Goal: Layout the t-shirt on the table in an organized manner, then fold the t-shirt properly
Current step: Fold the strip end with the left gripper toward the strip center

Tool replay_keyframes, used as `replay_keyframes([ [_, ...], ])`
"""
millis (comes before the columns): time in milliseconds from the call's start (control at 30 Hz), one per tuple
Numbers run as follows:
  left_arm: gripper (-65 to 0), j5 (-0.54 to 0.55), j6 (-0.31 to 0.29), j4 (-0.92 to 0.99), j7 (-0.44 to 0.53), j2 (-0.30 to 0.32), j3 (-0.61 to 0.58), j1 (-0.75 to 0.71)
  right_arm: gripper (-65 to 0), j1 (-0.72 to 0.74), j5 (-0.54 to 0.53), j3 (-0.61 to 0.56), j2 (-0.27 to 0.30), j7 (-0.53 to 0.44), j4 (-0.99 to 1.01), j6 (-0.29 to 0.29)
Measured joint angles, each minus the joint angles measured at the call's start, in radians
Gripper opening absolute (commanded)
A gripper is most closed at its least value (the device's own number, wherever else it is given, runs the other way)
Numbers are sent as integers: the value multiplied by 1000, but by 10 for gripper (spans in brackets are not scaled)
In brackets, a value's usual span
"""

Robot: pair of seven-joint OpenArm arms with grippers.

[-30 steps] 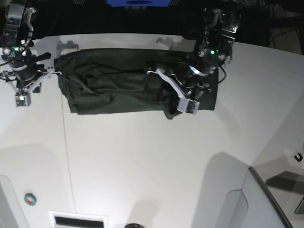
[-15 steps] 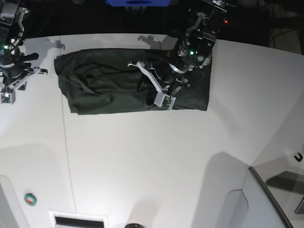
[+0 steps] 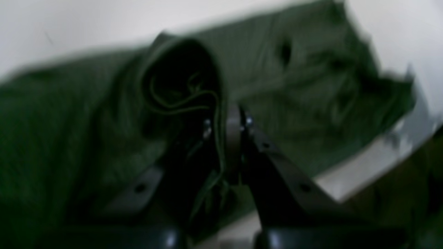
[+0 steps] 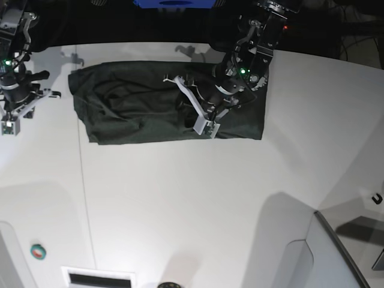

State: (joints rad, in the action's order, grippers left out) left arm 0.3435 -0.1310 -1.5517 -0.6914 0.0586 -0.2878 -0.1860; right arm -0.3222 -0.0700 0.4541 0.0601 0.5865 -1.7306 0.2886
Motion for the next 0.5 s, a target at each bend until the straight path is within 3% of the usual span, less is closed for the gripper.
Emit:
replay_keyframes([
  [100,-429,0,0,-13,-16,0,0,8,-650,4,0,0,0,1,1,0],
  [300,-295,0,0,-109,-16,0,-2,-8,-650,11,0,-1,-2,0,1,0],
  [500,-291,10,-7,-154,-18,2,-42,-21,-650,11,1,-57,-4,0,1,0],
])
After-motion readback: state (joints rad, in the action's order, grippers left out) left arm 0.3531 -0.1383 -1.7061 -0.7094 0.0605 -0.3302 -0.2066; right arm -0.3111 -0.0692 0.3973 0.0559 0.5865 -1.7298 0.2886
